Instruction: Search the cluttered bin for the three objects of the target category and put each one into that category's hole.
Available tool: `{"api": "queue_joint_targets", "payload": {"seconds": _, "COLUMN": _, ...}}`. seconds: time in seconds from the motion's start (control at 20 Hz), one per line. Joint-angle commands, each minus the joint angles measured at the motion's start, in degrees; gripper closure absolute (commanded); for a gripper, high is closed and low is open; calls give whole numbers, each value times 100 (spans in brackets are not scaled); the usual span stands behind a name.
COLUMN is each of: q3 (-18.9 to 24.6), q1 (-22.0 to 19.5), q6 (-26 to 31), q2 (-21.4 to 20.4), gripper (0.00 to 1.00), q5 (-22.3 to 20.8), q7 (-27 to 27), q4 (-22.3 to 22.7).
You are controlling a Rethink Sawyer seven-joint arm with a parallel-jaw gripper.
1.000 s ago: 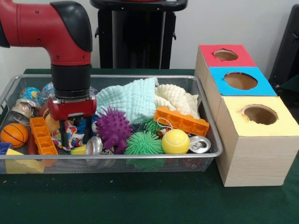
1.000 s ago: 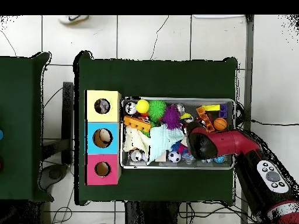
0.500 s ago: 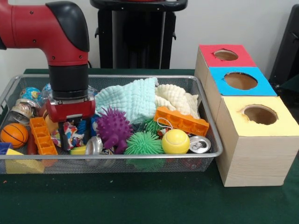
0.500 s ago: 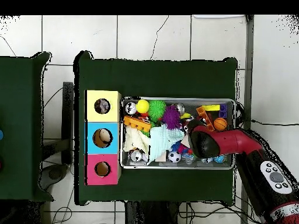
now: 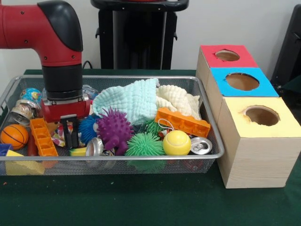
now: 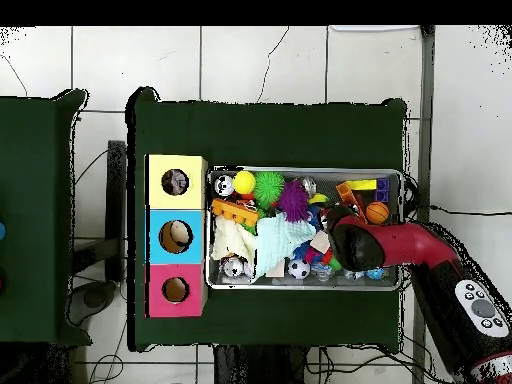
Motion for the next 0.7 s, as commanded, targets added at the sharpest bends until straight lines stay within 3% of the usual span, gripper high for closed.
{"api": "queue_joint_targets", "payload": {"seconds": 0.05, "q3": 420, "q1": -58, "q6": 897, "q2": 203, "gripper": 100, "q5": -92, "q7": -1593, "q4": 118}}
{"api": "queue_joint_targets", "payload": {"seconds": 0.35, "q3": 514, "q1": -117, "q6": 615, "q2": 139, "gripper": 100, "q5": -374, "q7": -1613, "q4": 214}}
{"api": "queue_joint_targets", "payload": {"seconds": 0.7, "q3": 651, "q1": 20, "q6": 1100, "q2": -401, "gripper": 100, "q5": -99, "q7": -1780, "q4": 365}}
